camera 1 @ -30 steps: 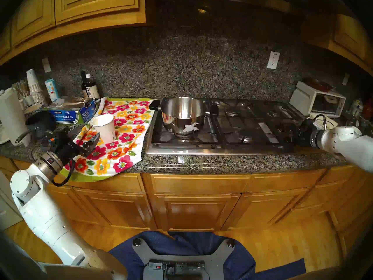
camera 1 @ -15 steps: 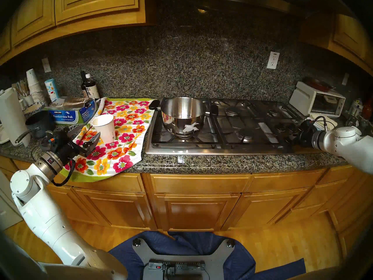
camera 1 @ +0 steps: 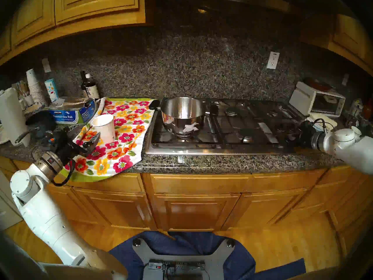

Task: Pick up the water cup, pour water into the pot, turn on the stove

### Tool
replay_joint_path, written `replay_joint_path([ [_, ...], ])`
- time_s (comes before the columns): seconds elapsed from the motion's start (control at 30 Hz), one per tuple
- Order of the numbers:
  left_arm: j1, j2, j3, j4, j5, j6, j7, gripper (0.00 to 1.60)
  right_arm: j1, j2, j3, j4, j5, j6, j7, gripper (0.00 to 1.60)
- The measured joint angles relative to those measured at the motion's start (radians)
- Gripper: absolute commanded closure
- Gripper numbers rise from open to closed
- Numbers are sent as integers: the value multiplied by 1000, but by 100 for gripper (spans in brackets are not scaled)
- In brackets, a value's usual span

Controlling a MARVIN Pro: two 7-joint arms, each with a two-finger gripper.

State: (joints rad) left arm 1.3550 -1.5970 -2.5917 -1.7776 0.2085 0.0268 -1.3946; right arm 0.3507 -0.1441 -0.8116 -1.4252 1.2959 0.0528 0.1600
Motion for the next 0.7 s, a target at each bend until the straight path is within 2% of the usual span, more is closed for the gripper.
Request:
replay_joint_path([
  [0.7, 0, 0, 0, 0, 0, 0, 0, 0, 31, -3, -24, 54, -195, -62, 124, 160],
])
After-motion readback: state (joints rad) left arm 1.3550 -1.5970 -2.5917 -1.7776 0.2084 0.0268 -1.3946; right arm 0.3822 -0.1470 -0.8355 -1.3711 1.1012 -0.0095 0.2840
